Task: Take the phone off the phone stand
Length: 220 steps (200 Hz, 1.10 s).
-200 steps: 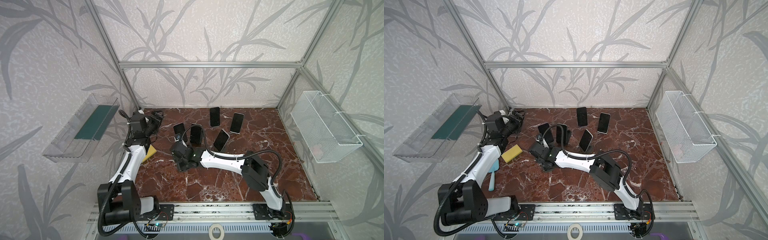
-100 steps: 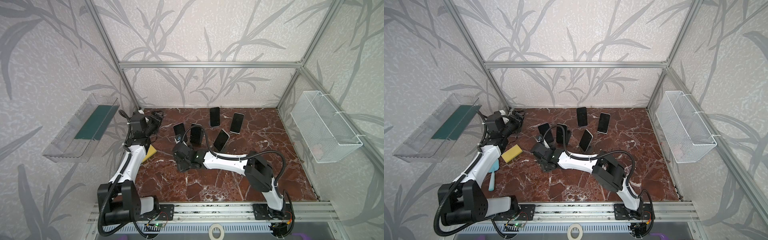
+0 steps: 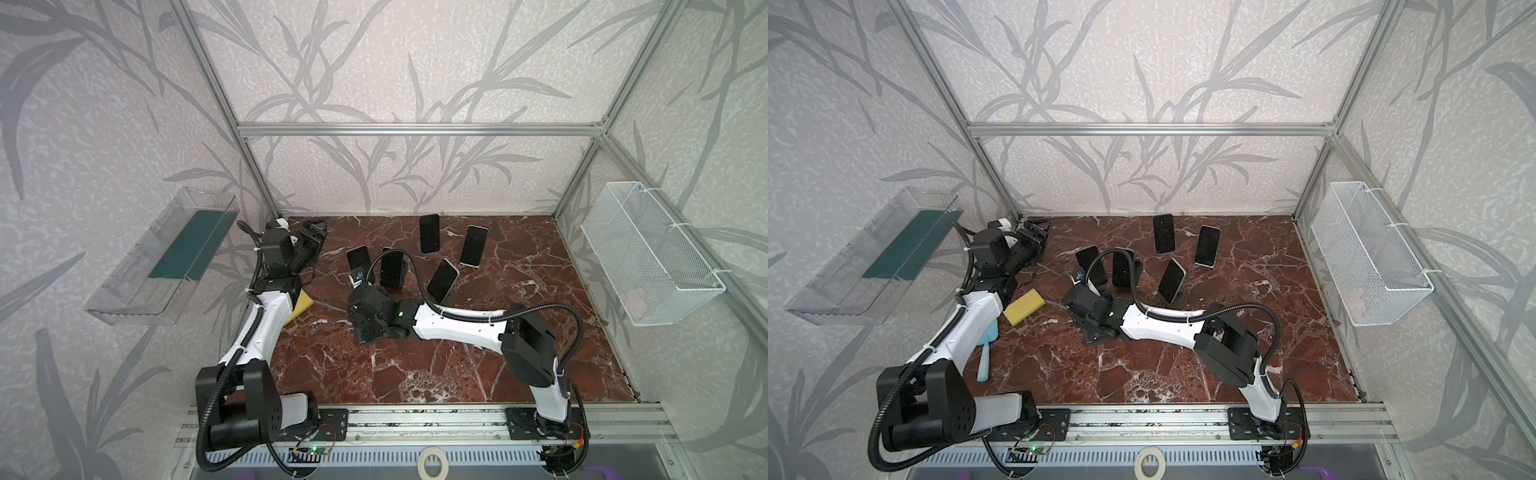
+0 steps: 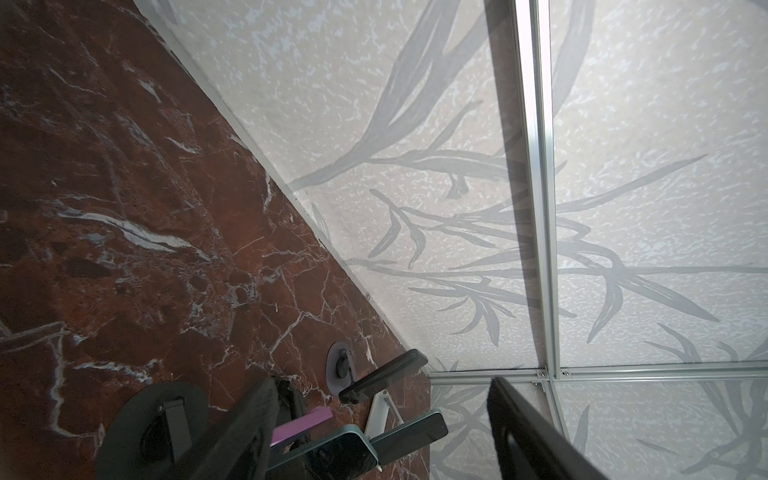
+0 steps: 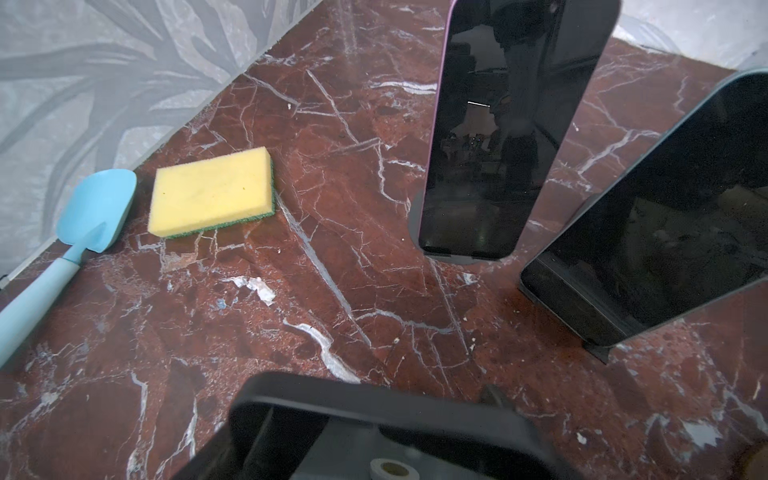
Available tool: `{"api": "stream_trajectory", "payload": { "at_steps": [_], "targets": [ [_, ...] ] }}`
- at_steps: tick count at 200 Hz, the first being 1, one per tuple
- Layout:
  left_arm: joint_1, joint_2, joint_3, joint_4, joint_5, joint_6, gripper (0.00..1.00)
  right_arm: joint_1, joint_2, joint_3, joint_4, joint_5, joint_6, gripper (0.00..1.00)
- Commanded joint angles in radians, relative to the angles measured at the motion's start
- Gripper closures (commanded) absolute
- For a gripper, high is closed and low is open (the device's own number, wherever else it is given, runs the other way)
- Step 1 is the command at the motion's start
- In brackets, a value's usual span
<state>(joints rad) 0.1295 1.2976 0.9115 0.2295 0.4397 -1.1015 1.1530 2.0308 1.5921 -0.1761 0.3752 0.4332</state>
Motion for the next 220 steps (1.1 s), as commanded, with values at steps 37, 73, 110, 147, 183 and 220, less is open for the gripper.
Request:
{"api": "stream_trajectory", "payload": {
  "at_steps": [37,73,110,147,183,220],
  "targets": [
    [-0.004,0.016,-0.001,0.087,0.067,-0.024,0.2,0.003,-0.136,-0.037,0.054,0.017,-0.02,0.33],
    [-0.03,0.023,0.013,0.102,0.101,-0.021,0.2,-0.001,-0.218,-0.108,0.06,0.052,-0.028,0.33],
    [-0.086,0.014,0.023,0.109,0.123,-0.018,0.2,-0.025,-0.371,-0.248,0.055,0.098,-0.021,0.33],
    [-0.165,0.002,0.044,0.108,0.15,0.022,0.2,-0.086,-0.562,-0.399,-0.021,0.195,-0.039,0.33],
    [-0.174,-0.007,0.05,0.118,0.171,0.008,0.2,-0.197,-0.811,-0.579,-0.127,0.256,-0.022,0.33],
    [-0.179,-0.014,0.041,0.139,0.172,-0.011,0.2,-0.379,-1.045,-0.75,-0.201,0.183,-0.035,0.34]
  ]
}}
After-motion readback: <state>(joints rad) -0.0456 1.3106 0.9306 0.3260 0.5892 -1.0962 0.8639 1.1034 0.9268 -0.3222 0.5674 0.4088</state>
